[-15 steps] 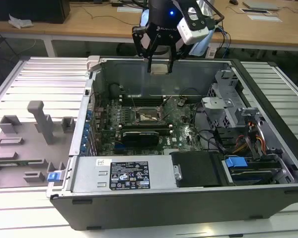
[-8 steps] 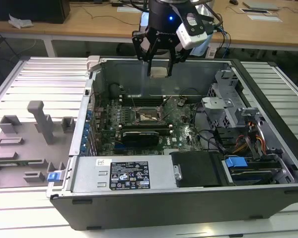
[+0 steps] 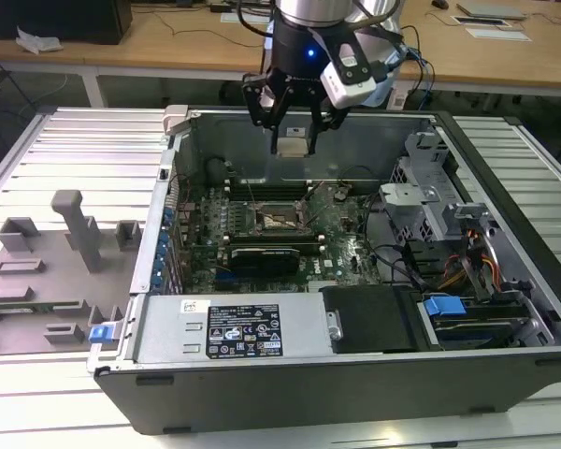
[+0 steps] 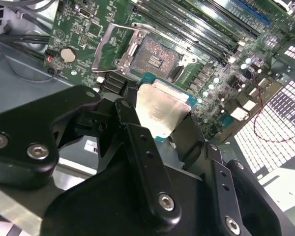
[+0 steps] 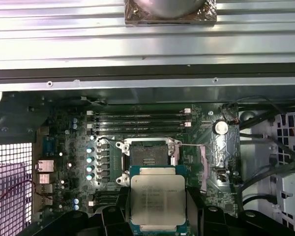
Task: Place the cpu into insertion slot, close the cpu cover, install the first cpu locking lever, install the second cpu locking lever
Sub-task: 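Place the cpu into insertion slot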
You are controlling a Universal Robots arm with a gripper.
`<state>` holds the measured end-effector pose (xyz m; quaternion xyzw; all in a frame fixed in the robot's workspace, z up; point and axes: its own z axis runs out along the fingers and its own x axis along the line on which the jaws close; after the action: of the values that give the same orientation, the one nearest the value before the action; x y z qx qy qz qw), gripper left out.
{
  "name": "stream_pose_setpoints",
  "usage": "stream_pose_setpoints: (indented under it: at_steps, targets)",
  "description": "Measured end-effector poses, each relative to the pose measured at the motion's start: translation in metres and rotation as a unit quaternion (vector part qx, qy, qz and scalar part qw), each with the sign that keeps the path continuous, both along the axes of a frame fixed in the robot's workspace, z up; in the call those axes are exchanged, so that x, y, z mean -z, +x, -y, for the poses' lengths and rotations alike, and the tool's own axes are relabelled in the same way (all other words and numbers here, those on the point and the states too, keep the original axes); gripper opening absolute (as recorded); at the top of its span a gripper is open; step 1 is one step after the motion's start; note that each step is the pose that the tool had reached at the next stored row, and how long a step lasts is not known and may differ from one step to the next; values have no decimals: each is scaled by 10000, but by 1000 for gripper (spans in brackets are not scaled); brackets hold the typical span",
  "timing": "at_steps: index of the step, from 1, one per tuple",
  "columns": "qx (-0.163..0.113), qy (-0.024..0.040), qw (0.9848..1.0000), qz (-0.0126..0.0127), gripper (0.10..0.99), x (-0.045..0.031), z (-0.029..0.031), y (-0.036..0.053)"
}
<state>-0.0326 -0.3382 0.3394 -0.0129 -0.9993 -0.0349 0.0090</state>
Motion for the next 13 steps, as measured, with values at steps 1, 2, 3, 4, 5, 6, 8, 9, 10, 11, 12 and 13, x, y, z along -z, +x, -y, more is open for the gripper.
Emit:
stream_pose_setpoints:
  at_steps: [1, 2, 3, 4, 5, 6, 8, 9, 10, 11, 12, 13]
  targets:
    - [0, -14, 10000, 0, 541, 14, 0, -3]
    - [0, -34, 10000, 0, 541, 31, 0, -6]
    - [9, -47, 10000, 0, 541, 43, 0, -9]
    - [51, -53, 10000, 0, 541, 55, 0, -9]
    - [97, -57, 9999, 0, 541, 63, 0, -9]
    - [184, -59, 9998, -1, 541, 73, 0, -10]
    - [338, -59, 9994, -2, 541, 83, 0, -10]
    - [494, -59, 9988, -3, 541, 93, 0, -10]
    - [669, -59, 9977, -4, 541, 102, 0, -10]
    - [815, -59, 9967, -5, 541, 109, 0, -10]
    - [930, -59, 9956, -5, 541, 115, 0, -10]
    - [1016, -59, 9948, -6, 541, 120, 0, -10]
